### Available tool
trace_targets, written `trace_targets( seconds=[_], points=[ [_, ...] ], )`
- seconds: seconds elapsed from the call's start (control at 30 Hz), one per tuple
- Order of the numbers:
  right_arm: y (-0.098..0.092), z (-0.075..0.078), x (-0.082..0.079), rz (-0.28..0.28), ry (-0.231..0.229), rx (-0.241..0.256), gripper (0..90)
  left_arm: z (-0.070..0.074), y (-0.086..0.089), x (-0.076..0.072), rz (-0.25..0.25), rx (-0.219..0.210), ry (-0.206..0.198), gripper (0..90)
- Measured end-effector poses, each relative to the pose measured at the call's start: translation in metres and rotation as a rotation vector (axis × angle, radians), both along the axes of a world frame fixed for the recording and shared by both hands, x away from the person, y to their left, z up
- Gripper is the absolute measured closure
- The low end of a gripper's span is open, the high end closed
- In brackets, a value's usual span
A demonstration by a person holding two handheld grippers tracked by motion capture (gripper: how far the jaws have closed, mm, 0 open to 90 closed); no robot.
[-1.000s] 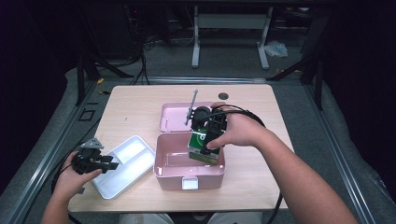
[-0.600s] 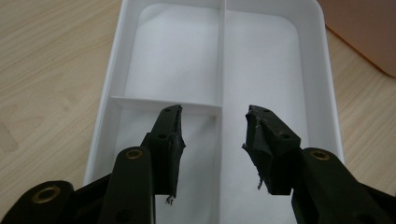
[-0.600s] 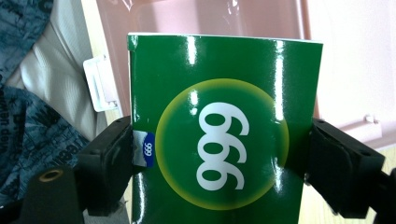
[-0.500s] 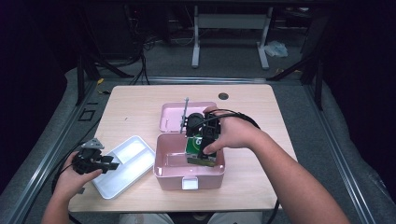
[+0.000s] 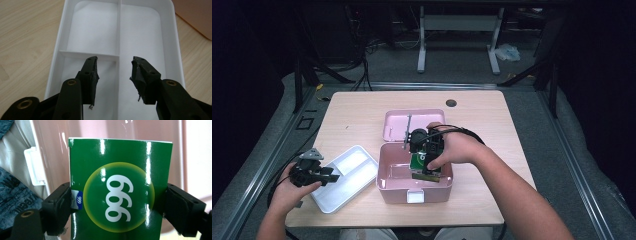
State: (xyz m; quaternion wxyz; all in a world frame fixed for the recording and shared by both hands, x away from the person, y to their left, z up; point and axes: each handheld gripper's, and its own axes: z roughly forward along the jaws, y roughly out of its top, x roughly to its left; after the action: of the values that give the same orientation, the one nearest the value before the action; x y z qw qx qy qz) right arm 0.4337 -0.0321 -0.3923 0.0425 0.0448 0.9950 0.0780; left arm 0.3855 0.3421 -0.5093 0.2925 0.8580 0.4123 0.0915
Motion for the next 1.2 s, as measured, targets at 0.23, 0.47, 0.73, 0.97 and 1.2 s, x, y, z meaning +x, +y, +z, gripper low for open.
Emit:
trace_targets(
  seconds=[0.23,0.47,0.73,0.97,1.2],
  points=[
    [-0.003,-0.017,0.003,-0.006,0.004,0.000,16.4,-0.001,0.000,0.000,0.000,0.007,0.004,56.1],
    [-0.004,-0.029,0.006,-0.011,0.020,-0.001,16.3,-0.001,0.000,0.000,0.003,0.005,0.000,56.1],
    [-0.005,-0.042,0.008,-0.024,0.016,-0.005,16.2,-0.001,0.000,-0.001,0.001,0.008,0.003,56.1],
    [-0.007,-0.050,0.011,-0.039,0.027,-0.019,16.0,-0.002,-0.001,0.000,-0.002,0.011,0.005,56.1],
    [-0.009,-0.052,0.012,-0.048,0.040,-0.031,15.7,-0.002,-0.001,0.000,0.000,0.010,0.007,56.1]
  ],
)
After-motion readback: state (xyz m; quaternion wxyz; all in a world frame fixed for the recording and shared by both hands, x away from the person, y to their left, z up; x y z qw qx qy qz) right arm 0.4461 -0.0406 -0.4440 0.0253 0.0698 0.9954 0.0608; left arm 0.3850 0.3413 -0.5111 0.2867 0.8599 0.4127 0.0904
